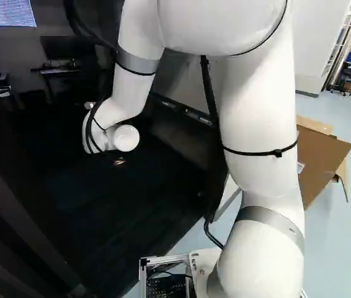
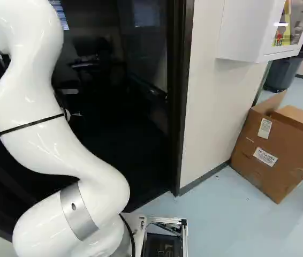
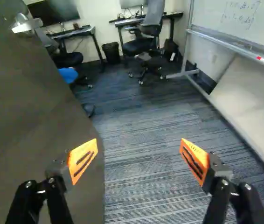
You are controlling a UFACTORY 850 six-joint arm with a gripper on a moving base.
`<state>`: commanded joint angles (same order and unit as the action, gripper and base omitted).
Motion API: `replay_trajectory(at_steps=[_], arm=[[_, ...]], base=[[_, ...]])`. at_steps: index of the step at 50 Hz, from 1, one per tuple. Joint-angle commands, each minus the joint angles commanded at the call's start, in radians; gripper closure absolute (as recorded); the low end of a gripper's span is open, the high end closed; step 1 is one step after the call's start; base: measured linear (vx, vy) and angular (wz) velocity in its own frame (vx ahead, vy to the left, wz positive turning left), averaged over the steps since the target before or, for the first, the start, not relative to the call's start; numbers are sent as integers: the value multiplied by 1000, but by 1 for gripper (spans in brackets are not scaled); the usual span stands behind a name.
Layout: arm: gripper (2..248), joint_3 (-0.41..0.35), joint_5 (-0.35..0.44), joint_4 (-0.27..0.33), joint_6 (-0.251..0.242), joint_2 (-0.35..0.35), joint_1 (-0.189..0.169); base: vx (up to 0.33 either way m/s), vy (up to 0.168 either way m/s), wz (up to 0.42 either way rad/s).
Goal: Open the door and move inside
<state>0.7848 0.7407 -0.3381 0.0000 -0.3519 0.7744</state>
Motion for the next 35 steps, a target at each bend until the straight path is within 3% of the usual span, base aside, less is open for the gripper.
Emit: replay_trajectory(at_steps=[35], arm=[[3,-157,0,107,0,131,-59]], base=[[0,0,0]])
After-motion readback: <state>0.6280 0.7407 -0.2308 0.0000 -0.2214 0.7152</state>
